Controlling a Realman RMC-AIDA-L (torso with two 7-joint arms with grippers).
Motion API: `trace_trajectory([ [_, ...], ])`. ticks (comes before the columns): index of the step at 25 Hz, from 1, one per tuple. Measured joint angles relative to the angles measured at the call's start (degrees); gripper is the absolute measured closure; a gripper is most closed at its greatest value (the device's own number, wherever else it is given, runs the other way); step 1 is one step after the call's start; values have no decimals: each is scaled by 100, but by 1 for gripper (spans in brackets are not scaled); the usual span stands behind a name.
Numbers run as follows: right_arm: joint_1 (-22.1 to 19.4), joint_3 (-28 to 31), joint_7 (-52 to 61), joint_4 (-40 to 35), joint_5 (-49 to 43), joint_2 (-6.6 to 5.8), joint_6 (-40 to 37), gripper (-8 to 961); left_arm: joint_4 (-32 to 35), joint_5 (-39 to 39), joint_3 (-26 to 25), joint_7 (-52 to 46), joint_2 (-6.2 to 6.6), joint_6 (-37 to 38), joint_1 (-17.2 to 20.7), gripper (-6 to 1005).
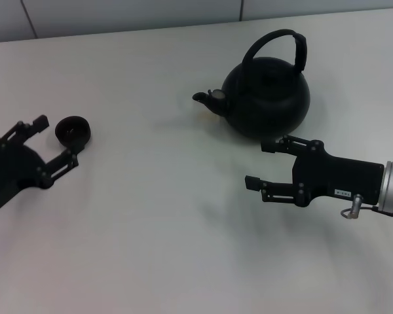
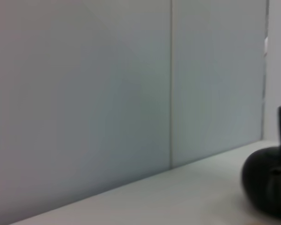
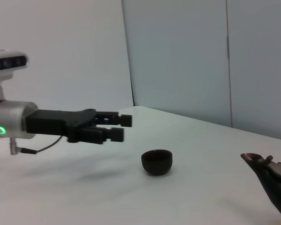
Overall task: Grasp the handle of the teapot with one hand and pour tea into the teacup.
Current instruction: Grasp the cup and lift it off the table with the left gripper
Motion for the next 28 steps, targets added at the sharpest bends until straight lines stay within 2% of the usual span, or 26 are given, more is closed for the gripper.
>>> trace_trajectory([
  [1, 0, 0, 0, 0, 0, 0, 0, 130, 0, 0, 0, 0, 0, 0, 0, 207],
  [3, 1, -1, 1, -1, 0, 0, 0, 130, 283, 206, 27, -15, -74, -647, -48, 206],
  [4, 1, -1, 1, -1, 0, 0, 0, 130, 283, 206, 27, -15, -74, -647, -48, 208],
  [5, 1, -2, 1, -6, 0, 0, 0, 130, 367, 428, 22, -53, -117, -985, -145, 209],
  [8, 1, -9, 8, -20, 1, 0, 0, 130, 379, 614, 8, -85, -172, -1297, -279, 214],
  [18, 8, -10, 19, -14, 1, 0, 0, 129, 393, 794, -1, -329, -214, -1915, -520, 231],
  [28, 22, -70, 18, -8, 1, 0, 0, 130, 400, 862, -25, -372, -213, -2076, -566, 247],
])
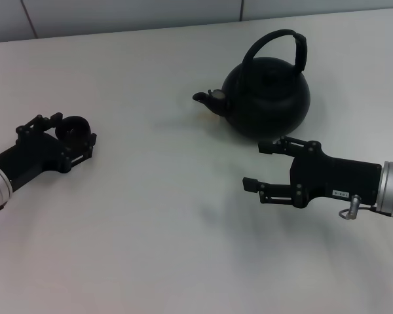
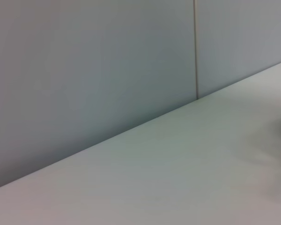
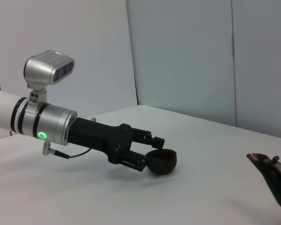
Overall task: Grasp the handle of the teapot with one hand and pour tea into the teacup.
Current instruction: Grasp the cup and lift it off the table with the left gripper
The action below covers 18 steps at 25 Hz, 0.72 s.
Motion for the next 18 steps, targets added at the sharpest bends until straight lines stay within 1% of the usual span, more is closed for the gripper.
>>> trace_trajectory([
  [13, -4, -1, 16, 0, 0, 0, 7, 129, 94, 14, 9, -56, -33, -158, -26, 269],
  [18, -4, -1, 18, 7, 0, 0, 9, 129, 196, 18, 51, -76, -38, -140, 7, 472],
])
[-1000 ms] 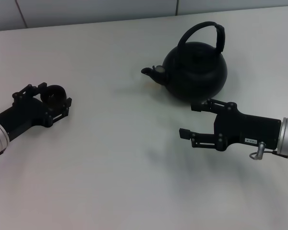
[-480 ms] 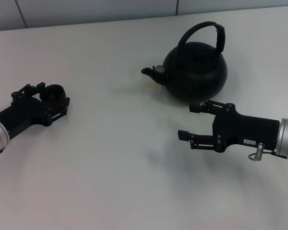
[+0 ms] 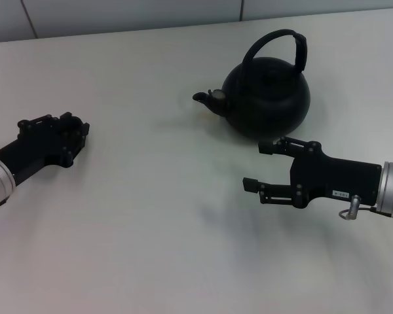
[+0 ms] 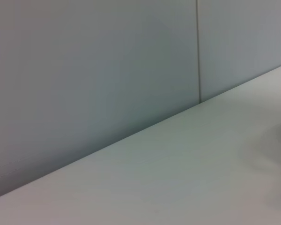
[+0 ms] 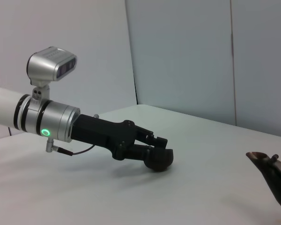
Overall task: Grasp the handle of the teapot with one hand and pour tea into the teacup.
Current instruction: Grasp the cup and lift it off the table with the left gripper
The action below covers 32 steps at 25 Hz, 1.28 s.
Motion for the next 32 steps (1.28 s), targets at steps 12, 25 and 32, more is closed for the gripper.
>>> trace_trajectory([
  [12, 10, -17, 15, 11, 0, 9, -11, 129, 242, 10, 400, 18, -83, 195, 46, 691],
  [25, 71, -153, 25, 22, 13, 9, -3, 130, 747, 24, -44, -118, -5, 414, 606, 383],
  [32, 79, -150, 34, 27, 14, 9, 0, 130, 492, 278, -54, -418, 83, 375, 391, 198],
])
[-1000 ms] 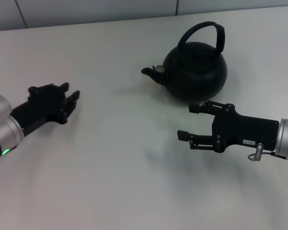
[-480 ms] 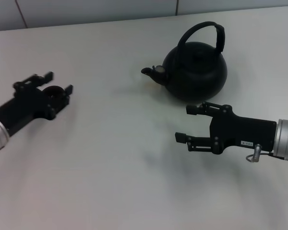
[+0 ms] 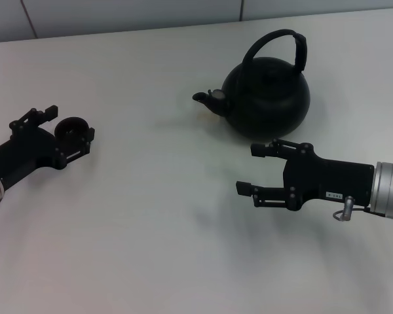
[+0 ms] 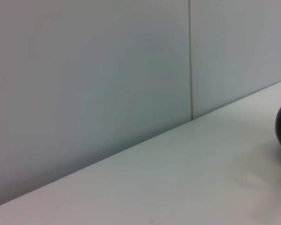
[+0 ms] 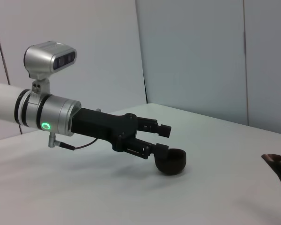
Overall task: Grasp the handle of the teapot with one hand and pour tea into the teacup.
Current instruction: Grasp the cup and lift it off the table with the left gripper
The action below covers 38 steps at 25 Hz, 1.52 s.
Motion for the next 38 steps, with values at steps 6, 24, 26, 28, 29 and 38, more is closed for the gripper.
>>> trace_trajectory([
  [6, 1, 1, 1, 0, -3, 1, 0, 130, -116, 3, -1, -35, 10, -204, -157, 154],
  [24, 55, -87, 1, 0, 4, 9, 0, 130, -288, 288, 0, -251, 13, -580, -365, 161],
  [26, 54, -87, 1, 0, 4, 9, -1, 130, -296, 307, 2, -255, 8, -614, -384, 162],
  [28, 53, -87, 1, 0, 1, 9, -1, 130, -299, 345, 3, -256, 0, -638, -391, 163],
  [29, 53, -87, 1, 0, 1, 9, 0, 130, -300, 370, 3, -257, -4, -645, -396, 163],
  [38, 52, -87, 0, 0, -7, 9, 5, 130, -300, 537, 3, -258, -47, -740, -410, 167],
])
